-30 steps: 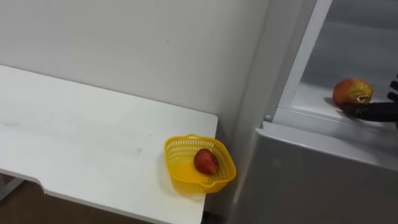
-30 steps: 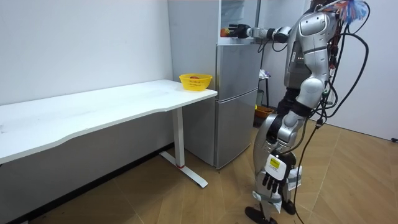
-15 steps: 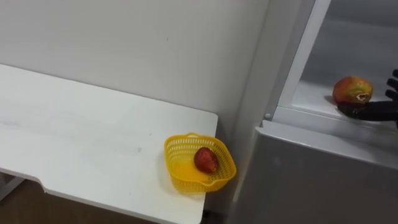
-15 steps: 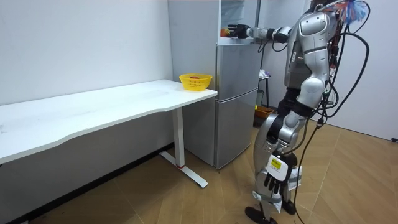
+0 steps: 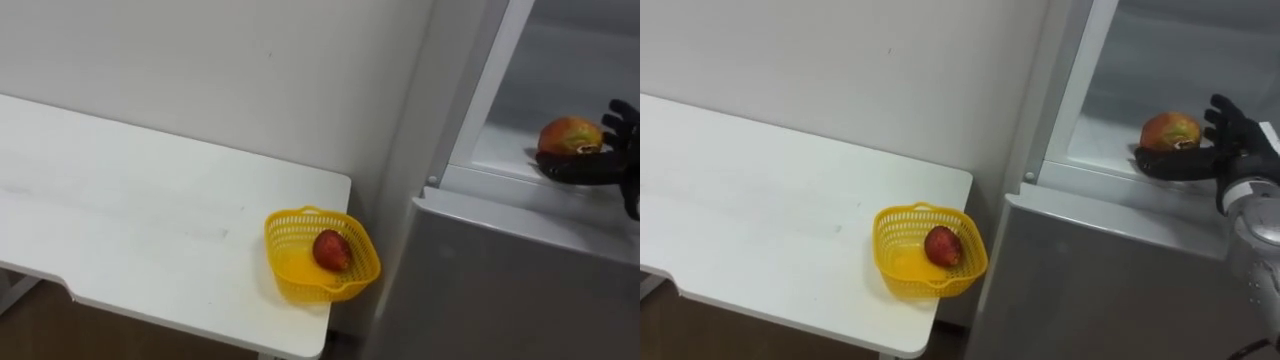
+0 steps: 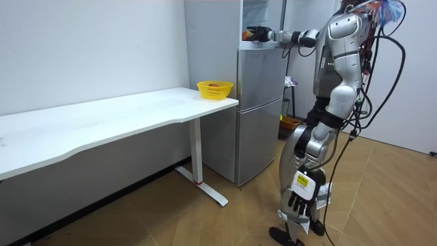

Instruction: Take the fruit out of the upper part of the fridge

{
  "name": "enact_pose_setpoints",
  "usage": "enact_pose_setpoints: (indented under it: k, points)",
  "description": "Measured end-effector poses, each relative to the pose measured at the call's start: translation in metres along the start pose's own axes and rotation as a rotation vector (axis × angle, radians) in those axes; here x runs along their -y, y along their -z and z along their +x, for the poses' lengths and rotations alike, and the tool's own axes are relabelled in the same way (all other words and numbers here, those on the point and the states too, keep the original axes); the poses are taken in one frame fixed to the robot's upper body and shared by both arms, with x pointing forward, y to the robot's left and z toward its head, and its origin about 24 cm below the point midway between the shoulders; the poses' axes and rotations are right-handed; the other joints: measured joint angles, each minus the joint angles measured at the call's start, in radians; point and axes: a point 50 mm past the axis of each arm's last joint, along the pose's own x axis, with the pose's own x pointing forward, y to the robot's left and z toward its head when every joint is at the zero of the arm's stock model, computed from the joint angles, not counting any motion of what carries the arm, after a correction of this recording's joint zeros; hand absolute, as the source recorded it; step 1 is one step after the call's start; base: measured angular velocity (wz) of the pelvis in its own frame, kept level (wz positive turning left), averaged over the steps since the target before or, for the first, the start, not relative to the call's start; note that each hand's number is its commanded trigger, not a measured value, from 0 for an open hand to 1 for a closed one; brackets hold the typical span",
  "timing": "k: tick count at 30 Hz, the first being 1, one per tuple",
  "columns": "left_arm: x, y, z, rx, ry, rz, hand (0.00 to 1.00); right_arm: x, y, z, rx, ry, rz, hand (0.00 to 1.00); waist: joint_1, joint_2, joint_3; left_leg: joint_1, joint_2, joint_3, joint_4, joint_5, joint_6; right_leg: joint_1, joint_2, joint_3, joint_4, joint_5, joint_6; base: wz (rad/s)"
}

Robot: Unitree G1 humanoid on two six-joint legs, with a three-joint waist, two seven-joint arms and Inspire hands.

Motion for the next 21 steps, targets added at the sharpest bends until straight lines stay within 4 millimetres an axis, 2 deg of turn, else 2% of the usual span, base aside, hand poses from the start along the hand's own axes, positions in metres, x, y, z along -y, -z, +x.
enact_pose_setpoints:
  k: [8, 9, 10, 21]
  points:
    - [-0.006, -0.01, 0.0, 0.028, -0.021, 0.013, 0.0, -0.008, -0.002, -0.001, 0.016, -0.035, -0.035, 0.0, 0.003, 0.002, 0.0021, -0.002, 0.0, -0.001, 0.001, 0.0, 0.0, -0.001, 0.0, -0.001, -0.001, 0.0, 0.0, 0.0]
    - [-0.007, -0.011, 0.0, 0.031, -0.022, 0.014, 0.0, -0.009, -0.003, -0.001, 0.017, -0.038, -0.038, 0.16, 0.003, 0.003, 0.0022, -0.002, 0.0, 0.0, 0.001, 0.0, 0.0, -0.001, 0.0, -0.001, -0.001, 0.0, 0.0, 0.0]
    - [-0.008, -0.013, 0.0, 0.039, -0.023, 0.023, 0.0, -0.01, -0.003, -0.001, 0.02, -0.042, -0.04, 1.0, 0.003, 0.003, 0.0021, -0.003, 0.0, -0.001, 0.001, 0.0, 0.0, -0.002, 0.0, -0.001, -0.001, 0.0, 0.0, 0.0]
    - [-0.01, -0.017, 0.0, 0.053, -0.029, 0.035, 0.0, -0.011, -0.006, 0.0, 0.03, -0.054, -0.043, 1.0, 0.007, 0.002, 0.0017, -0.004, 0.0, -0.001, -0.001, 0.0, 0.0, -0.003, 0.0, -0.001, -0.001, 0.0, 0.0, 0.0]
